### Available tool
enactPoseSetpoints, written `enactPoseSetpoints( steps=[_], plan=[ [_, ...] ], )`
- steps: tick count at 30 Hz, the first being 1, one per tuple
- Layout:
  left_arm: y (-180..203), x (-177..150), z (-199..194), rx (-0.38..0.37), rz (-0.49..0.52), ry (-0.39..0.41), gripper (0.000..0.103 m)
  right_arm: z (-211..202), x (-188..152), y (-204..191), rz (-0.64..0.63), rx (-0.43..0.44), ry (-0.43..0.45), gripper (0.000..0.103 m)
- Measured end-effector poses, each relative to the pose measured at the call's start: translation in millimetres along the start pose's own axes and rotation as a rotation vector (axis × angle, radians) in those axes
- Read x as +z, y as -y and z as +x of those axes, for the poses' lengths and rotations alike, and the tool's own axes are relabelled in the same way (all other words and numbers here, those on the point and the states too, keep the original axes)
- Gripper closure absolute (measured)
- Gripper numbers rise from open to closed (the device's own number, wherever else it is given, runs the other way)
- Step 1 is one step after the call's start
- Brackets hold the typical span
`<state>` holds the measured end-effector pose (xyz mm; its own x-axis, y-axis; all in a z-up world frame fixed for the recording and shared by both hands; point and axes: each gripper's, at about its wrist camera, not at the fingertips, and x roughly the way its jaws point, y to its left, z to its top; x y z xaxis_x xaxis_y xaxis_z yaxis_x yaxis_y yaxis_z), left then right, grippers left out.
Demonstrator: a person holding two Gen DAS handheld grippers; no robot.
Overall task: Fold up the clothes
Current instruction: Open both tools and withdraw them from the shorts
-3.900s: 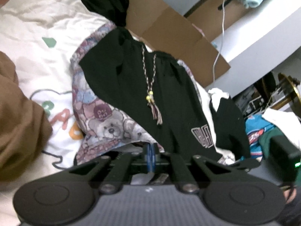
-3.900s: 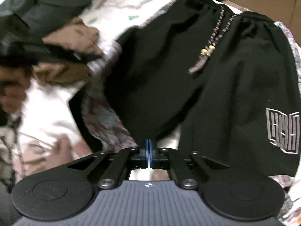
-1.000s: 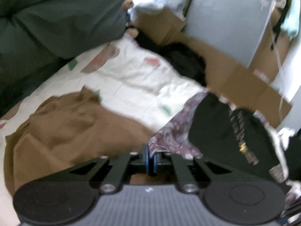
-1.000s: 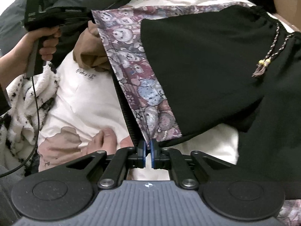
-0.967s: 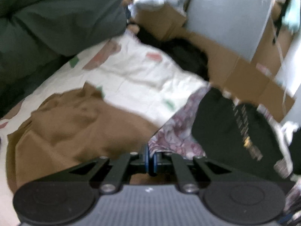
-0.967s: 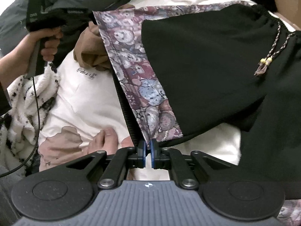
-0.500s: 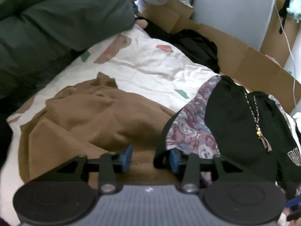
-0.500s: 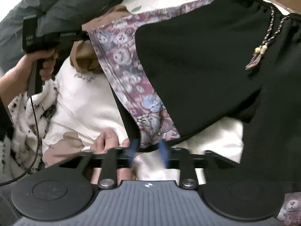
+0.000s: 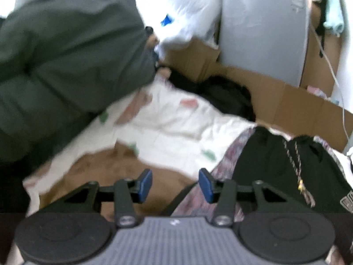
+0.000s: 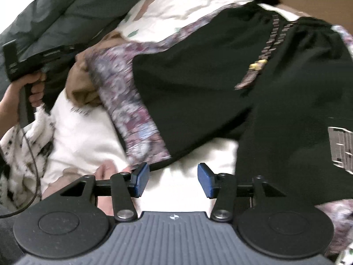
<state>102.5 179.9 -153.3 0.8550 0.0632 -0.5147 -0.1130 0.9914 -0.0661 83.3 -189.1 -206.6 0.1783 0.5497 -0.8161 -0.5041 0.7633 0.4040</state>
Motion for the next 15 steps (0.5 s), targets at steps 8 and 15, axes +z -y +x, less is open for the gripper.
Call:
enactPoseSetpoints(
  steps=[8, 15],
  plan=[
    [58.1, 13.4, 9.0, -0.210, 0.027, -0.027, 0.044, -59.4, -3.6, 62.7, 0.118, -0.147, 0.098, 0.050],
    [130.1, -1.1, 23.4, -0.461, 0.089, -0.140, 0.044, -105.1, -14.3, 109.4, 0.191, -0.255, 0.149, 0.050]
  ],
)
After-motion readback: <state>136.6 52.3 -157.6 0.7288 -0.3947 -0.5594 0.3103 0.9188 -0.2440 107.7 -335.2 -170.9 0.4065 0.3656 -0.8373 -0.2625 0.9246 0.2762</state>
